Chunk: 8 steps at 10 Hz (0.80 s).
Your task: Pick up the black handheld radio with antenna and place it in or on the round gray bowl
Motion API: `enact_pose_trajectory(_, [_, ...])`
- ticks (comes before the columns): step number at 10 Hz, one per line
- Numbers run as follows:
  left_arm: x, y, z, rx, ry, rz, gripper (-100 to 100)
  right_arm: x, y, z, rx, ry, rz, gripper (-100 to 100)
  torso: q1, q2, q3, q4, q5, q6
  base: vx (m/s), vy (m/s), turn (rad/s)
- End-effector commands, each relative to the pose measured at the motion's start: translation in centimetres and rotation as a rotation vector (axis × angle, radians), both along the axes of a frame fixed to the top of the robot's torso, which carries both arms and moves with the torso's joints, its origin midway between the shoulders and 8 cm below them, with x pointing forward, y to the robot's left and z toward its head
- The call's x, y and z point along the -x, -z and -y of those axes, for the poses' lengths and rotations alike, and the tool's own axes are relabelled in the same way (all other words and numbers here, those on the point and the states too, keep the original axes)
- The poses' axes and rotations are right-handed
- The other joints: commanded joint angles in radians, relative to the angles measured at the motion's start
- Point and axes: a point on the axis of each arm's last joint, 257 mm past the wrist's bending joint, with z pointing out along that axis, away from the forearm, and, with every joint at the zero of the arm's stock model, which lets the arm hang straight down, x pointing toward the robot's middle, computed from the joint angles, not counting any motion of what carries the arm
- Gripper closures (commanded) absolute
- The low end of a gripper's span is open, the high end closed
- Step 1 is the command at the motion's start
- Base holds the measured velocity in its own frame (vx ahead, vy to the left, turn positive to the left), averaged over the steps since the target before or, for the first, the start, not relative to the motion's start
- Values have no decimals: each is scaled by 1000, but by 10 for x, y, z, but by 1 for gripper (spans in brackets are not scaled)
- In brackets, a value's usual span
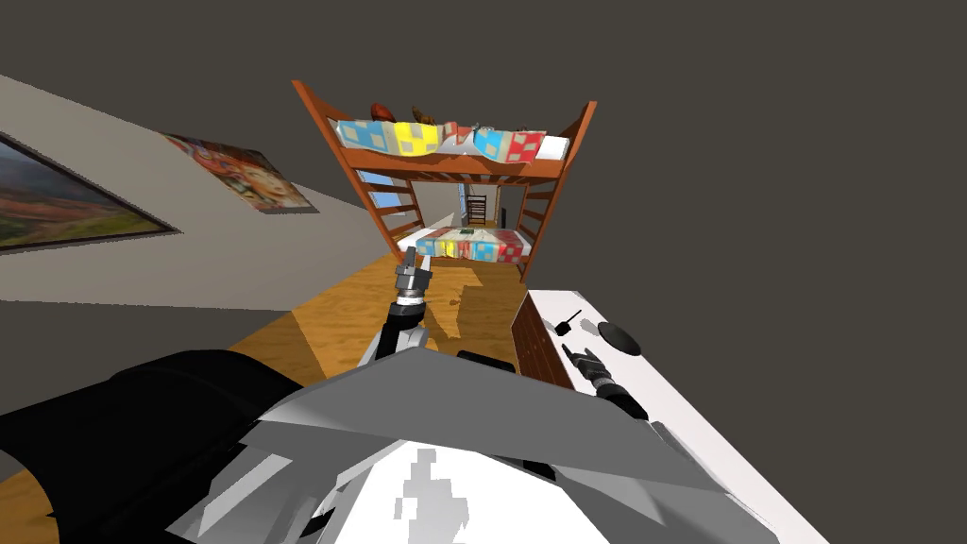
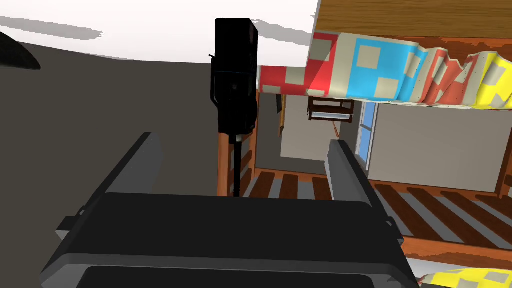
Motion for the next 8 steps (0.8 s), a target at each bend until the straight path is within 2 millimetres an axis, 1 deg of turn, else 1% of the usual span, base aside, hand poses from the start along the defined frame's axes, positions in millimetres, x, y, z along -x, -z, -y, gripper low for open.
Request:
enact_pose_trajectory(1, [0, 0, 0, 0, 0, 0, 0, -6, -2, 11, 93, -47, -14, -100, 0, 0, 0, 0, 0, 0, 50, -42, 101])
enact_pose_trajectory(4, [0, 0, 0, 0, 0, 0, 0, -18, -9, 25, 224, -120, -23, -100, 3, 0, 0, 0, 1, 0, 49, -24, 79])
enact_pose_trajectory(6, [0, 0, 0, 0, 0, 0, 0, -29, -16, 30, 303, -172, -18, -100, 3, 0, 0, 0, 1, 0, 59, -7, 110])
enact_pose_trajectory(7, [0, 0, 0, 0, 0, 0, 0, -25, -14, 28, 275, -152, -20, -100, 5, -1, -1, 0, 1, 0, 31, 3, 30])
enact_pose_trajectory(8, [0, 0, 0, 0, 0, 0, 0, -26, -15, 28, 281, -156, -19, 0, 5, 1, 0, 0, 1, 1, 6, 0, -5])
